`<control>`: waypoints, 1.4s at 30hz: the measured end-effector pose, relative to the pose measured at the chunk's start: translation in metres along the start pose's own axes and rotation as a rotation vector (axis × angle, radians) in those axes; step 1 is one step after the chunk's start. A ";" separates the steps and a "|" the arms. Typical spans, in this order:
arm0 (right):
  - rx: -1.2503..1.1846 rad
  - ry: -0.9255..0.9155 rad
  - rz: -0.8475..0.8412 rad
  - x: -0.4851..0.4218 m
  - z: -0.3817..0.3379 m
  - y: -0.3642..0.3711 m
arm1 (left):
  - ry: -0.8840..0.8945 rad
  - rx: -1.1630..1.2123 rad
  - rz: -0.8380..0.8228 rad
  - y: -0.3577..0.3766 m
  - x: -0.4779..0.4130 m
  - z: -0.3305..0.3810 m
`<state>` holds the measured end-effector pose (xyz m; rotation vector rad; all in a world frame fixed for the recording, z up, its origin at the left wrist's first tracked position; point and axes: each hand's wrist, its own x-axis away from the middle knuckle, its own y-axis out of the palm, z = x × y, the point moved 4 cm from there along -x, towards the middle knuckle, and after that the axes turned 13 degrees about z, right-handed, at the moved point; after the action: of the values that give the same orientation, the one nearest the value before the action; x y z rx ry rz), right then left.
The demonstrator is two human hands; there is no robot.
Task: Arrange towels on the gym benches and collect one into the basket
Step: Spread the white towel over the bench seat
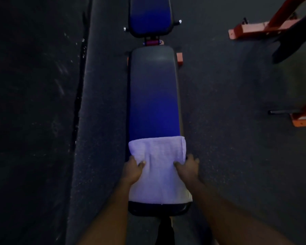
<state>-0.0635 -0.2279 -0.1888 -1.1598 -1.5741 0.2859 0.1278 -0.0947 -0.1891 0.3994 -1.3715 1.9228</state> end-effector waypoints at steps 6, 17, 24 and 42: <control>-0.337 0.038 -0.135 0.012 -0.004 -0.089 | 0.142 0.094 -0.029 -0.025 0.063 0.095; -0.660 -0.100 0.215 0.026 0.138 -0.417 | 0.587 0.139 0.023 0.046 0.289 0.322; -0.855 -0.064 0.438 0.025 0.324 -0.598 | 0.838 0.027 -0.144 0.199 0.446 0.464; -0.978 0.502 0.873 -0.112 0.754 -0.851 | 1.189 -0.414 -0.578 0.678 0.714 0.747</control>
<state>-1.1557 -0.4477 0.0629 -2.4279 -0.6311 -0.2628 -0.9607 -0.6157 0.0770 -0.4664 -0.6688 0.9887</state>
